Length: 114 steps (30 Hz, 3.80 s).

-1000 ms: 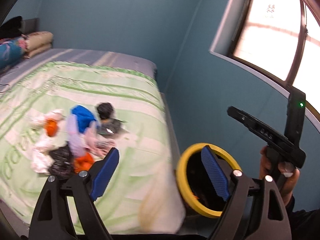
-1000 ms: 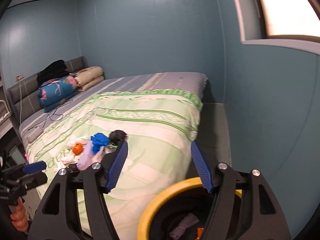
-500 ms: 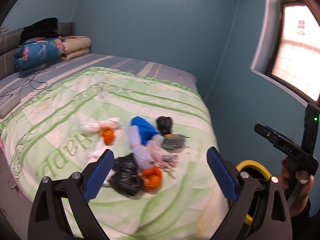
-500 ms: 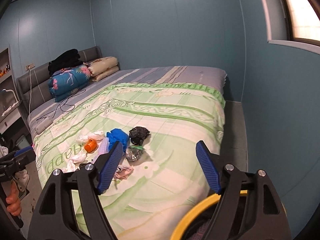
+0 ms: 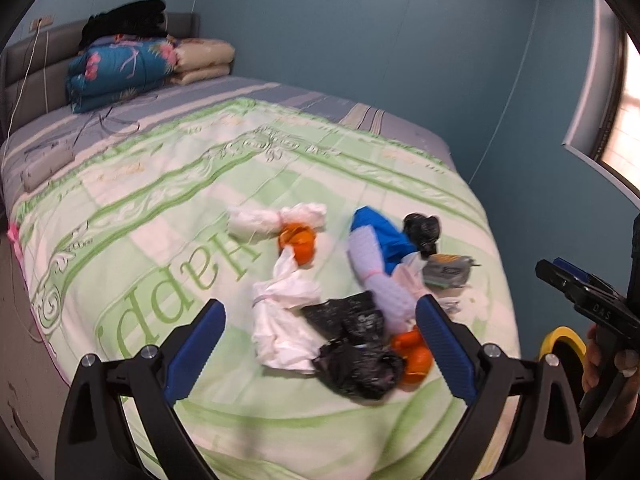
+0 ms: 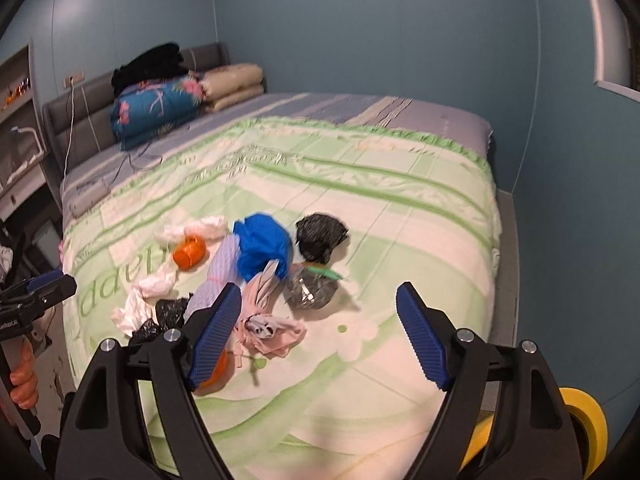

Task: Collect trash
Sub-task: 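Move both open tools back over the trash pile on the bed, then grasp the pink cloth with the right tool while the left tool grasps the white tissue bundle, then carry both items over the yellow bin and open both tools to drop them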

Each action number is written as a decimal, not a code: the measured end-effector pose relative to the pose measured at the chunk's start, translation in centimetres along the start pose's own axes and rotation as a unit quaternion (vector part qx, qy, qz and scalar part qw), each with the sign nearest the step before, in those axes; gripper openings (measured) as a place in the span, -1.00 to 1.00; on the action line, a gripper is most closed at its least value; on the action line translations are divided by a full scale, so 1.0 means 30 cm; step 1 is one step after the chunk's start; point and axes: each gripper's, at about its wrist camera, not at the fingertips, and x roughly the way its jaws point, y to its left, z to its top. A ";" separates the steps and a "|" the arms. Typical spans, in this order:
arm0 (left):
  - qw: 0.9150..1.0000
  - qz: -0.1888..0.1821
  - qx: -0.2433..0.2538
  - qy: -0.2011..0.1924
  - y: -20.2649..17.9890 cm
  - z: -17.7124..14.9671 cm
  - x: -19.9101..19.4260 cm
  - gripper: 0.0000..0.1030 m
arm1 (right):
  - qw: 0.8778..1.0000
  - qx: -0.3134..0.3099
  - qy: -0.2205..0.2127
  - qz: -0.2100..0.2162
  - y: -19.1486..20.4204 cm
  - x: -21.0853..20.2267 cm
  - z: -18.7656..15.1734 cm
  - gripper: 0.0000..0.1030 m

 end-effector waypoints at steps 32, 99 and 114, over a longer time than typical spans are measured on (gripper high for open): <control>0.994 -0.014 -0.029 0.103 0.128 0.062 0.448 0.78 | 0.987 -0.077 0.138 0.012 0.145 0.360 -0.086 0.47; 0.999 -0.044 -0.013 0.013 -0.079 0.004 -0.041 -0.46 | 0.995 -0.060 0.047 0.064 0.078 -0.201 -0.117 -0.83; 0.995 -0.090 0.030 -0.007 -0.301 -0.013 -0.156 -0.46 | 0.999 -0.024 -0.002 0.041 -0.063 -0.375 -0.121 -0.83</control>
